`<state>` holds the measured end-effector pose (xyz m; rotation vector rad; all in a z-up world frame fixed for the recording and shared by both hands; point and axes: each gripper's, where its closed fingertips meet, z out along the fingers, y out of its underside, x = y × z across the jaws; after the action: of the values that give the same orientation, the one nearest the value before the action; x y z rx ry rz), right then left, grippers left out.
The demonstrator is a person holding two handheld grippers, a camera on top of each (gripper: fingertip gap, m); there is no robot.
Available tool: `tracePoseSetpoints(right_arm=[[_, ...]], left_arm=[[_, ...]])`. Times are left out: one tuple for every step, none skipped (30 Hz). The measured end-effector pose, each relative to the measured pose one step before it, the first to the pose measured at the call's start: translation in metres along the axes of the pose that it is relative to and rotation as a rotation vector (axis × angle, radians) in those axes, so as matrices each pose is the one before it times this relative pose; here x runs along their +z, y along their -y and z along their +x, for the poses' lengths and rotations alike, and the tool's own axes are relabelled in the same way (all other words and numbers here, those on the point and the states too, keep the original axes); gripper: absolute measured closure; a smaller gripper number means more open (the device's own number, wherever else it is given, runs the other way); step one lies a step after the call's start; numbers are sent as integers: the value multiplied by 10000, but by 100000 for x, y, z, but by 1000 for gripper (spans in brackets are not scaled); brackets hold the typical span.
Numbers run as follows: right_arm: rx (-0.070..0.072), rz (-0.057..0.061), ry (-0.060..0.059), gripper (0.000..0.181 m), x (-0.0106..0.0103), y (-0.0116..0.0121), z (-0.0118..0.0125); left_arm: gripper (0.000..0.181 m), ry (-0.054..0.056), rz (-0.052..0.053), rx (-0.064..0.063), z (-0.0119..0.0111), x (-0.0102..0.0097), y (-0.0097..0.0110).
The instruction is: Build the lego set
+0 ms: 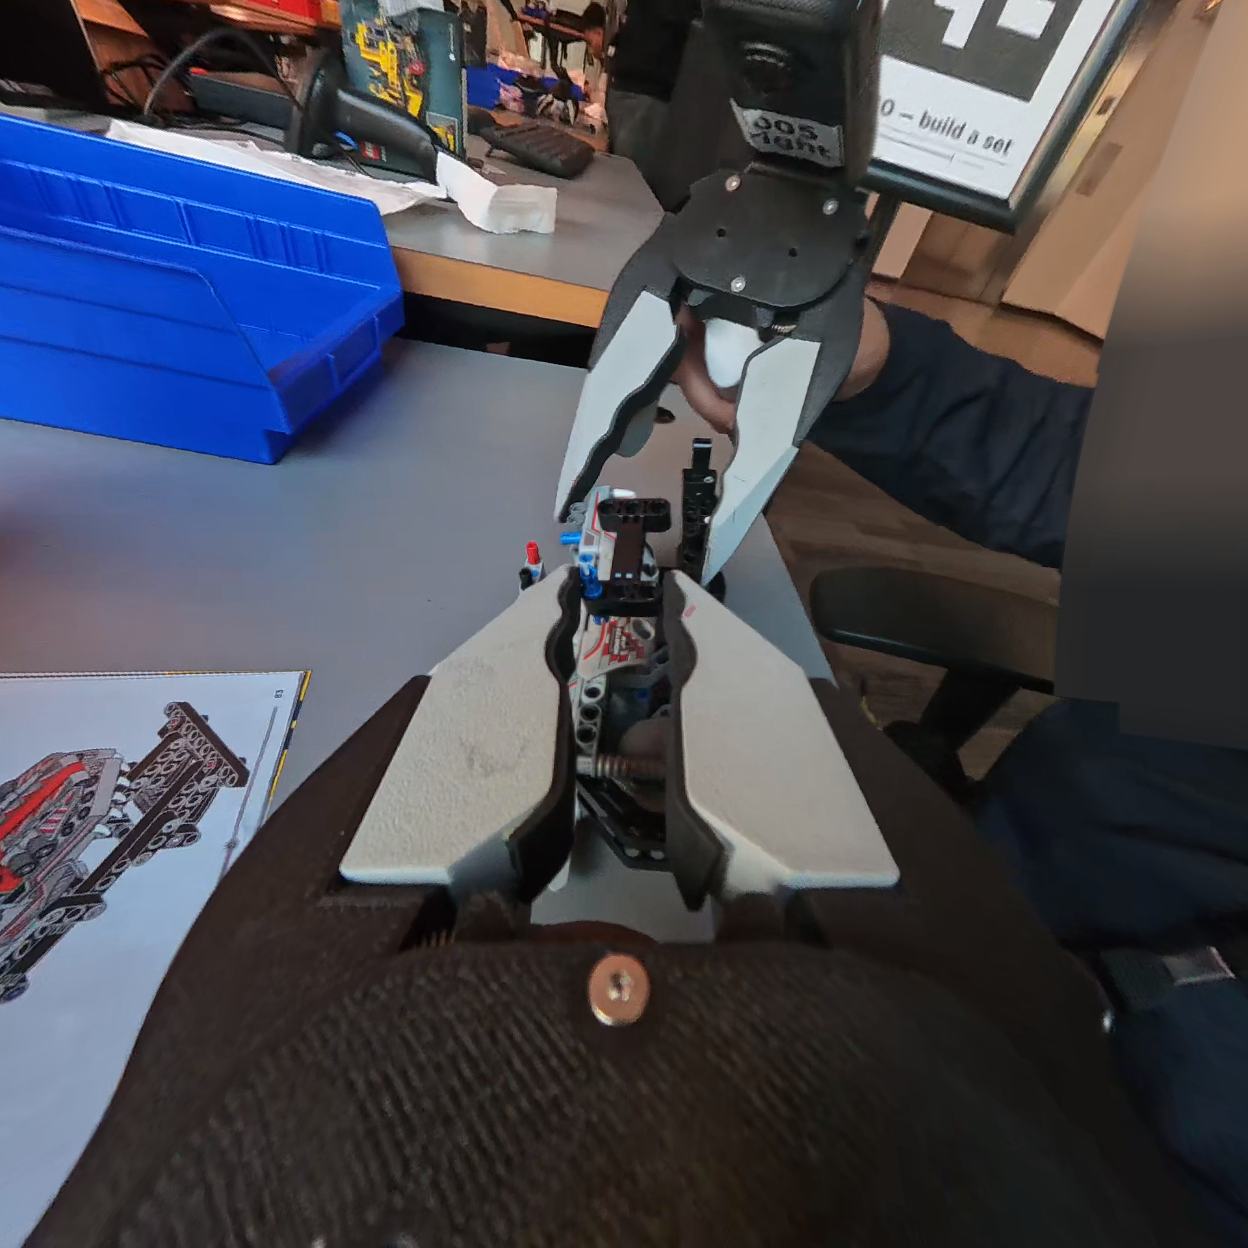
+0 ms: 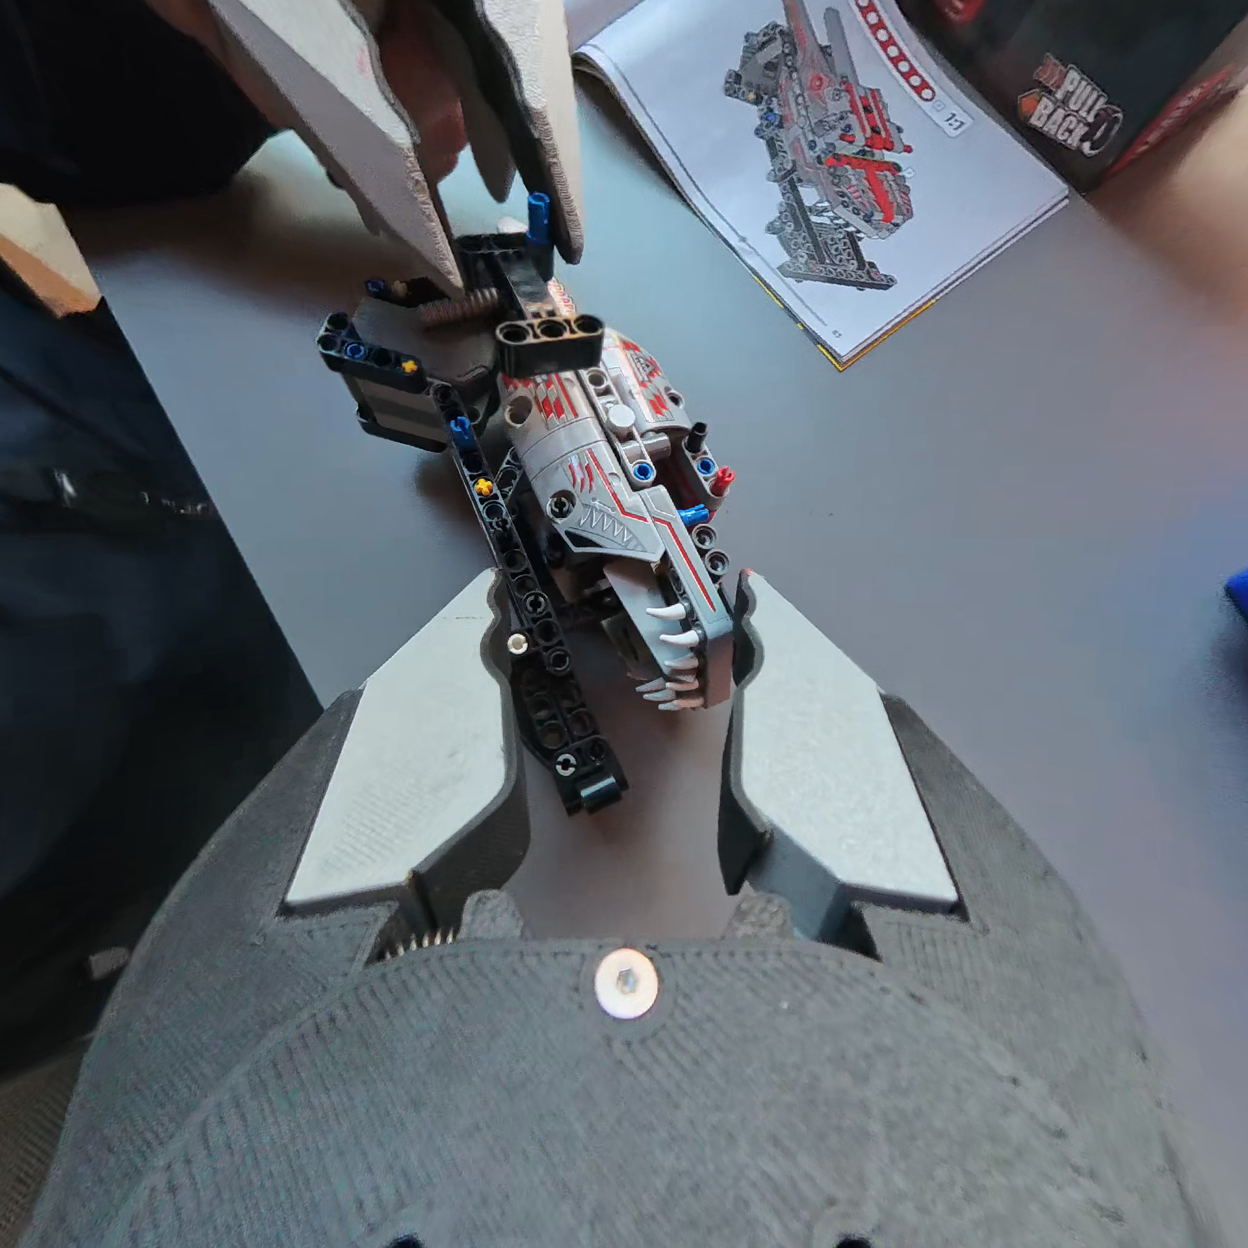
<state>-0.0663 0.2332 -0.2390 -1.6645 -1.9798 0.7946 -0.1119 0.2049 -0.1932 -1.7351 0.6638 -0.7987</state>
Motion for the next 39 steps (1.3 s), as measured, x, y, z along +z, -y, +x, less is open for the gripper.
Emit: tracePoseSetpoints(right_arm=[[3,20,-213,117,-117,-46,-98],[-204,53,-287,118,-190,-3,-73],[-361,54,-364,120,-255,23,4],[-429,0,-344,121,-250,27,25],[-436,-32,-226,122,-244,59,-102],[-436,10,-50,127,-248,190,-327],[-415,67,3,130,-255,373,-364],[-365,53,-76,134,-288,436,-152],[-323,60,-38,137,-293,503,-107],[-275,74,78,141,-218,496,-185],[-226,-43,57,145,-35,266,-66],[-197,-243,-19,149,151,-116,114],[-109,-351,-124,153,241,-357,330],[16,-265,-277,168,195,-287,598],[105,-144,-330,181,63,-124,743],[179,-18,-101,181,-5,75,450],[151,19,156,181,-12,153,43],[62,149,184,181,-16,379,-164],[-31,216,49,181,31,495,-103],[-28,110,27,181,84,336,-87],[40,-16,69,181,118,115,-55],[44,-66,87,181,109,-46,-4],[12,-8,-14,181,68,-32,164],[32,16,-44,181,48,-52,267],[87,-58,113,181,90,-171,75],[72,-179,325,181,223,-389,-264],[17,-314,244,181,436,-642,-233],[-23,-108,-141,181,386,-300,255],[-59,87,7,181,25,139,-37],[-5,-106,68,181,-98,-7,-116],[-13,1,24,181,-199,176,-41],[-54,253,-69,181,-287,500,118],[-19,239,-95,181,-267,453,293],[50,60,-43,181,-94,169,340],[71,-152,180,181,216,-227,17],[21,-322,391,181,536,-562,-444],[-36,-179,151,181,532,-300,-245],[-165,47,157,181,49,178,-371],[-66,-145,-85,181,15,-7,31]], left_arm=[[160,151,-84,188,-73,-24,-66],[160,118,-81,134,-74,-18,-93],[160,93,-60,37,-128,13,-95],[160,67,-40,-30,-144,51,-97],[160,13,-19,-39,-49,57,-83],[160,-13,-41,-36,1,82,-126],[160,3,-51,10,23,73,-111],[160,63,-47,54,-37,65,-85],[160,85,-42,62,-76,42,-62],[160,61,-9,53,-39,28,-15],[160,10,-3,16,13,31,-11],[160,16,-42,-29,-38,33,-77],[160,87,-59,-31,-156,31,-137],[160,81,-48,1,-160,16,-119],[160,14,-25,16,-50,-7,-71],[160,-6,17,-22,-20,-12,1],[160,-44,36,-45,29,-7,29],[160,-67,28,-39,93,17,43],[160,-31,22,-4,70,5,46],[160,-22,-2,24,87,9,20],[160,-11,-12,30,96,15,16],[160,-40,8,49,167,30,49],[160,-50,-17,40,176,52,7],[160,-31,-30,45,155,77,-23],[160,-13,-41,57,110,85,-63],[160,9,-64,50,46,78,-107],[160,15,-72,37,15,75,-133],[160,36,-4,18,-28,53,-35],[160,-23,4,-9,38,16,10],[160,-3,8,-17,-26,-22,-3],[160,25,4,-19,-78,-27,-8],[160,10,1,-27,-67,-10,-25],[160,-7,14,-40,-27,3,5],[160,-3,9,-32,-4,10,-3],[160,2,1,6,0,8,2],[160,11,-6,24,2,6,-9],[160,37,25,24,-34,-19,61],[160,15,-71,24,-19,-1,-86],[160,34,14,48,-35,-33,22]])
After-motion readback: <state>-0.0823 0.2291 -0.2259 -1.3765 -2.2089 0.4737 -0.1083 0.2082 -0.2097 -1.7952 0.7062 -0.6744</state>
